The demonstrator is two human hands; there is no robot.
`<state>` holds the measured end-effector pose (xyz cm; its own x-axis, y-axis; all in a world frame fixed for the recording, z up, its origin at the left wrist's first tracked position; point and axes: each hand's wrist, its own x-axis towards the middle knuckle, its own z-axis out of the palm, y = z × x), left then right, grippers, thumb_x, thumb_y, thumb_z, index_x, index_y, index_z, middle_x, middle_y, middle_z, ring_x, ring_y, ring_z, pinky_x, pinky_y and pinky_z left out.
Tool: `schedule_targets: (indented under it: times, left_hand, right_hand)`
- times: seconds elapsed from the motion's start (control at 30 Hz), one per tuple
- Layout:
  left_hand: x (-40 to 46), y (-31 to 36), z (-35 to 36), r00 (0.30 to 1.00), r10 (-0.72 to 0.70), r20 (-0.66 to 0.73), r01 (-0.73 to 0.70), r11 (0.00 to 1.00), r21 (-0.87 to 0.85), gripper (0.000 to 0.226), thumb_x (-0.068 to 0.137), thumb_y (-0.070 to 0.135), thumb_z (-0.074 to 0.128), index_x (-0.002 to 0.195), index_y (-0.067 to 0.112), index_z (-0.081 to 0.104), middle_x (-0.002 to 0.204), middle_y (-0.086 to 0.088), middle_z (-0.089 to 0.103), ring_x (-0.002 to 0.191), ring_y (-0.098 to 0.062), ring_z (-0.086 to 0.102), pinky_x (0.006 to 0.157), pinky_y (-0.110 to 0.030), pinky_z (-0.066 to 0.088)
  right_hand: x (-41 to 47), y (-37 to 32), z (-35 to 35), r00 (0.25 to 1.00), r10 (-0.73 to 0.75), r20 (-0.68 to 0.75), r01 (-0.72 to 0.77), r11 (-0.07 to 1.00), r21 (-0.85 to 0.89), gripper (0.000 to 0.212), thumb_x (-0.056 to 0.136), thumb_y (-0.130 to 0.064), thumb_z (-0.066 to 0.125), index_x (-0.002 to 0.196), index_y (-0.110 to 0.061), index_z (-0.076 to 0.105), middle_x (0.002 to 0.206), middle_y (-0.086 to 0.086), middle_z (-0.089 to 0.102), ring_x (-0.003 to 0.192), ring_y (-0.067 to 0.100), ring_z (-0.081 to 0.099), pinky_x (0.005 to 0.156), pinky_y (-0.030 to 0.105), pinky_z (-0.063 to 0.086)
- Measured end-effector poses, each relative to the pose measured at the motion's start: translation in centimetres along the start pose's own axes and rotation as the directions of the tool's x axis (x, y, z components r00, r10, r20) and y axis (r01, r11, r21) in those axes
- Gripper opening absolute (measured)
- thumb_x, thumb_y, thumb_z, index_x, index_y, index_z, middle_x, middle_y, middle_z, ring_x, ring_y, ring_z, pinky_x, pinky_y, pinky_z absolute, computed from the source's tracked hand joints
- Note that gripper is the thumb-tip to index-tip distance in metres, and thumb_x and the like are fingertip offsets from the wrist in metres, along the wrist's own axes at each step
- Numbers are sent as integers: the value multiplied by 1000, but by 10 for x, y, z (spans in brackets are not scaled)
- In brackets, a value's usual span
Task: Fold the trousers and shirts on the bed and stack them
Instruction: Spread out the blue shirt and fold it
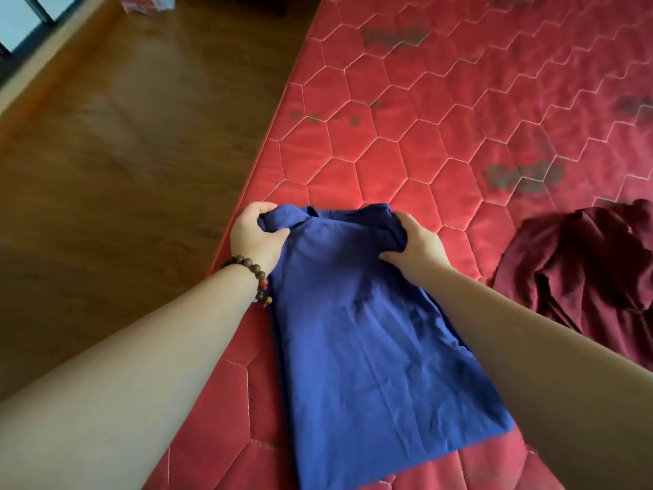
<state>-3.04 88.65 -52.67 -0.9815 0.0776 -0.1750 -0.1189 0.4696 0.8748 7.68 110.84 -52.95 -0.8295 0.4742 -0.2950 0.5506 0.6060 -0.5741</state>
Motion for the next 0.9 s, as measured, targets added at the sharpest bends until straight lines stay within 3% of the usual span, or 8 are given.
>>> schedule_targets:
  times: [0.1,0.17,0.23,0.37,0.5,0.67,0.77,0.9]
  left_hand:
    - [23,27,9,978,207,21,-208,972,106,44,75,-4,67,116,10,61,114,-2,61,100,-9,54,81,0,34]
    - [33,38,19,952,290,95,-305,916,261,60,79,2,67,135,12,50,141,-12,43,128,-21,41,104,-17,29]
    - [31,38,30,929,330,168,-371,817,441,62,83,11,66,141,11,44,153,-14,27,140,-29,27,115,-35,22]
    - [7,16,58,833,358,421,-553,566,612,61,93,24,53,147,6,32,159,-12,16,147,-28,11,119,-43,8]
    - [-5,-6,79,788,356,502,-615,418,669,67,97,34,40,153,9,13,161,-8,11,148,-24,8,120,-42,5]
    - [-2,-20,73,830,327,452,-557,440,704,69,94,49,33,153,19,15,161,-6,15,148,-20,12,119,-45,6]
    - [-2,-17,70,844,283,456,-537,456,710,70,94,53,32,154,22,12,161,-5,12,149,-19,8,118,-48,1]
    - [-31,-13,59,852,363,377,-515,463,721,71,89,42,53,150,14,29,157,-14,23,147,-31,17,116,-56,11]
  right_hand:
    - [-2,2,-11,980,11,-200,-8,1000,19,71,80,-23,71,141,-29,35,122,7,58,108,32,56,80,33,41]
    - [-3,4,-15,953,106,-284,-155,976,-156,83,84,-35,67,150,-32,17,139,13,40,121,35,44,96,43,37]
    - [-3,3,-16,941,69,-330,-185,924,-335,80,89,-40,60,152,-26,14,153,15,22,137,34,26,111,49,23]
    - [2,-10,12,944,-288,-160,189,872,-452,57,92,-22,53,146,-10,37,157,13,21,146,29,14,119,45,2]
    - [10,-15,53,931,-361,63,350,826,-442,55,99,-26,39,151,-14,25,160,1,18,148,18,8,119,41,-2]
    - [6,13,57,957,-291,-7,246,821,-515,59,97,-52,23,152,-33,15,161,-5,8,149,17,5,120,45,-4]
    - [1,26,43,957,-287,-39,218,803,-554,58,97,-50,30,151,-28,24,160,1,18,148,20,14,119,49,-3]
    - [-17,32,31,948,-278,-153,149,816,-559,55,96,-35,41,146,-11,38,155,11,30,145,27,23,118,56,9]
